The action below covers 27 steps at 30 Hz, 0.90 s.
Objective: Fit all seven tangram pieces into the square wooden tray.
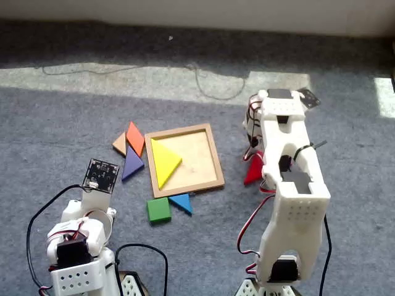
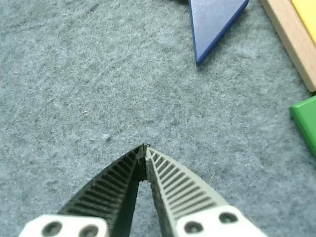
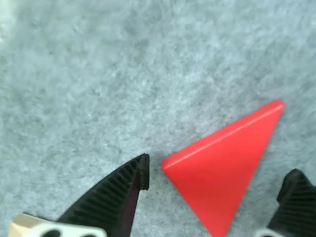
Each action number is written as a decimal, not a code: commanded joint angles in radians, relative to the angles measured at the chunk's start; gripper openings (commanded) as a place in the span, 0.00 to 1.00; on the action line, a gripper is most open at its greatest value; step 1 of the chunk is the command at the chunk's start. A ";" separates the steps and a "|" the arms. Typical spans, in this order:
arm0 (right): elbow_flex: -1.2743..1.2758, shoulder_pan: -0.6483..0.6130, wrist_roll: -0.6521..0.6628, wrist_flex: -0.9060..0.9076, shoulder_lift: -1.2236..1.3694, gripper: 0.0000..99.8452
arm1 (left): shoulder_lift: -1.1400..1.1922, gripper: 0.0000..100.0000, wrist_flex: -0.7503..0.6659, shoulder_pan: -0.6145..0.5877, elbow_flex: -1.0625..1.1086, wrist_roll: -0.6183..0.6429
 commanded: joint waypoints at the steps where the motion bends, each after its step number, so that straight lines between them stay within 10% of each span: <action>1: -0.038 0.024 -0.029 0.004 -0.016 0.39 | -0.036 0.01 -0.025 -0.002 -0.025 -0.006; 27: -0.045 0.019 -0.031 0.122 0.050 0.39 | -0.036 0.01 -0.025 -0.004 -0.025 -0.006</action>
